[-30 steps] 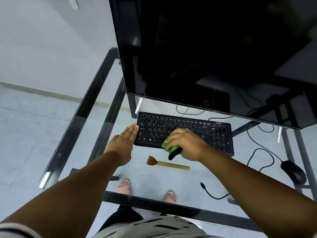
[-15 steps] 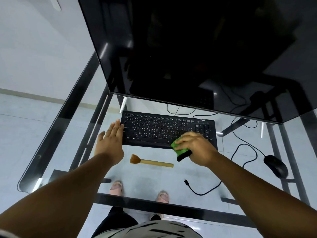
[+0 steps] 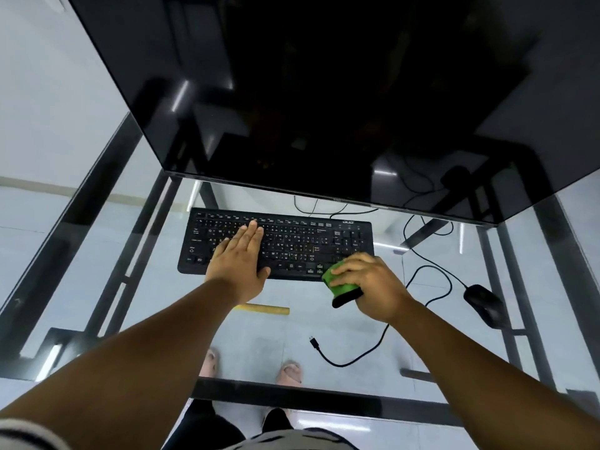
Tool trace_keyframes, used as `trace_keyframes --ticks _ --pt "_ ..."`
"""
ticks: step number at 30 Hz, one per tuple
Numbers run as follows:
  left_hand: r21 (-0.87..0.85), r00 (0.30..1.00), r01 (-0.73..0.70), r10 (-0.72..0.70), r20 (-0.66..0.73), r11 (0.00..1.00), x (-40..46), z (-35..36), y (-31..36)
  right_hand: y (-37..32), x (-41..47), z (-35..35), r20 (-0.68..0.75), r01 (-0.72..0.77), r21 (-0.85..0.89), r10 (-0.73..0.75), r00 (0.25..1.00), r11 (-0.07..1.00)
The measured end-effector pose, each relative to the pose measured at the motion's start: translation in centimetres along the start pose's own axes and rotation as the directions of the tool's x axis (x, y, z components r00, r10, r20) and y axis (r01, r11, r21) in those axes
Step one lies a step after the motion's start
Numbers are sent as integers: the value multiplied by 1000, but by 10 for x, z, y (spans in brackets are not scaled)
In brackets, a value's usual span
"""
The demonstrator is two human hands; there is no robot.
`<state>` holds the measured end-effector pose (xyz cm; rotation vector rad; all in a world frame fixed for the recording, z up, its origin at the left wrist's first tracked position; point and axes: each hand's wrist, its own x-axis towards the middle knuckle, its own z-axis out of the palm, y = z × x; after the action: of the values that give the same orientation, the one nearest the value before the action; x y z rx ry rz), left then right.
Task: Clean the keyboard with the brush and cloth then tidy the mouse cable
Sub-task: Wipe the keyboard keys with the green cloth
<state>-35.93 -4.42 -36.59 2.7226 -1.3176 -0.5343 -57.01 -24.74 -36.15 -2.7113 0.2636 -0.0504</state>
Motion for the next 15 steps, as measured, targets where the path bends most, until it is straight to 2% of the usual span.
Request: trace_keyframes --ticks 8,12,15 --pt "61 1000 24 -23 -21 998 3 -7 8 3 -11 0 -23 1 11 0 1000 1000" --pt "89 1000 12 -11 -6 996 7 -9 6 32 -37 -13 -84 -112 70 118 989 991" --pt "107 1000 -3 0 27 994 14 -14 4 36 -42 -12 -179 -236 148 261 949 960"
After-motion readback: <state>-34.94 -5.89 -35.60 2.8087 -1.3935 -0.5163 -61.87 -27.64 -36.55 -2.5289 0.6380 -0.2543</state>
